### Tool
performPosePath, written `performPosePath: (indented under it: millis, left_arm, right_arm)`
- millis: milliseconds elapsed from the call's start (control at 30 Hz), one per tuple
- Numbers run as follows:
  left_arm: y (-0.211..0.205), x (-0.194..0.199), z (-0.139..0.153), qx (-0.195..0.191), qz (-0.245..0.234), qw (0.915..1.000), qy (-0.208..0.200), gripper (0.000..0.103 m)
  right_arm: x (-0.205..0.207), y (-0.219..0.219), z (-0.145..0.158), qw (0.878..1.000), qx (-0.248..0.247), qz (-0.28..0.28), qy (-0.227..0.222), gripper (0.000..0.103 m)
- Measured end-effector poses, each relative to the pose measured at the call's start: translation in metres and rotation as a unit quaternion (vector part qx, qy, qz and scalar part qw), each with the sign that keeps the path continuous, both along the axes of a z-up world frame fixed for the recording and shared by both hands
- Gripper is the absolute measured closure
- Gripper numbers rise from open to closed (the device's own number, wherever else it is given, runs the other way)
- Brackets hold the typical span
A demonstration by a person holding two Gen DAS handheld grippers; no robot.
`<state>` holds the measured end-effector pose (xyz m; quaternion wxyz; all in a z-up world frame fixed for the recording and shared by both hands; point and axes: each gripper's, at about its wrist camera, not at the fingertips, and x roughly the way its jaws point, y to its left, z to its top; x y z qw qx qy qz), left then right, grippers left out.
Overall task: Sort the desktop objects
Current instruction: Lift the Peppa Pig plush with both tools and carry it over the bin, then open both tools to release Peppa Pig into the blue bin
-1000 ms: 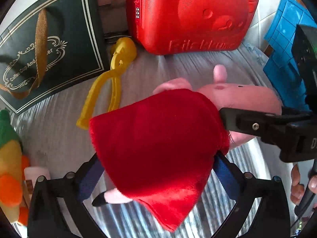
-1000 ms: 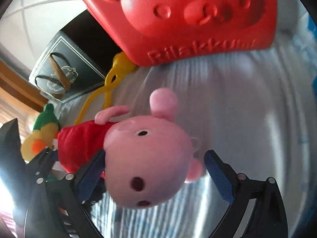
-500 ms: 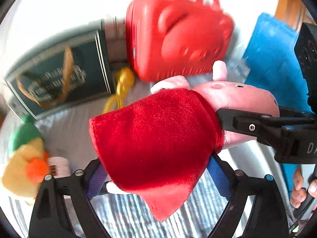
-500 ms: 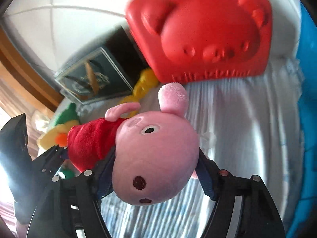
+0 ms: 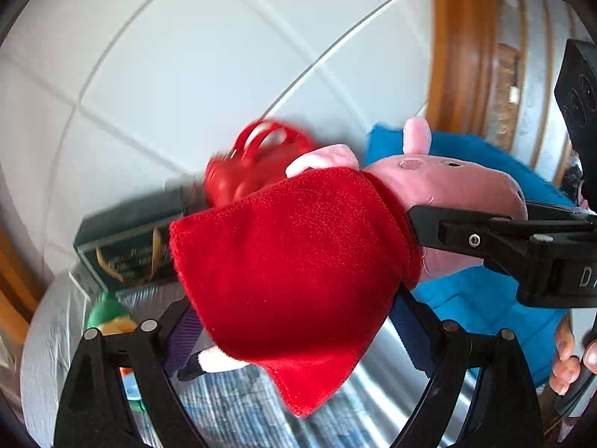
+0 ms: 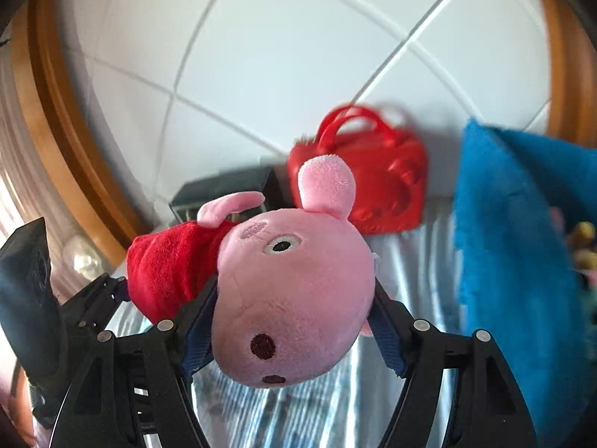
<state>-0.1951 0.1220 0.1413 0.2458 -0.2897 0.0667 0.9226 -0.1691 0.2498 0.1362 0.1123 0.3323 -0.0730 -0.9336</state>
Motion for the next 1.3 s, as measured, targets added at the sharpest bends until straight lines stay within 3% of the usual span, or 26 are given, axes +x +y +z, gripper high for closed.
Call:
performPosePath:
  millis: [267, 533, 767, 933, 1167, 1300]
  left_arm:
    - [0.086, 0.062, 0.07, 0.009, -0.065, 0.9956, 0.067, 0.012]
    - [0.214, 0.1, 0.092, 0.008, -0.138, 0.9882, 0.067, 0.012]
    - [0.329, 0.135, 0.062, -0.005, -0.162, 0.9868, -0.001, 0.012]
    - [0.382, 0.15, 0.035, -0.023, -0.166, 0.9847, -0.049, 0.012]
    - [0.428, 0.164, 0.003, -0.068, -0.166, 0.9796, -0.09, 0.012]
    - [0.445, 0.175, -0.003, -0.091, -0.166, 0.9788, -0.079, 0.012]
  right_arm:
    - [0.074, 0.083, 0.065, 0.996, -0.002, -0.059, 0.061, 0.029]
    - [0.125, 0.209, 0.088, 0.988, 0.006, -0.132, 0.075, 0.029]
    - [0.155, 0.314, 0.062, 0.984, 0.007, -0.172, 0.032, 0.029]
    - [0.159, 0.369, 0.034, 0.984, 0.004, -0.177, -0.008, 0.028]
    - [0.175, 0.418, -0.001, 0.983, -0.016, -0.174, -0.051, 0.026]
    - [0.172, 0.436, -0.025, 0.981, -0.021, -0.177, -0.077, 0.026]
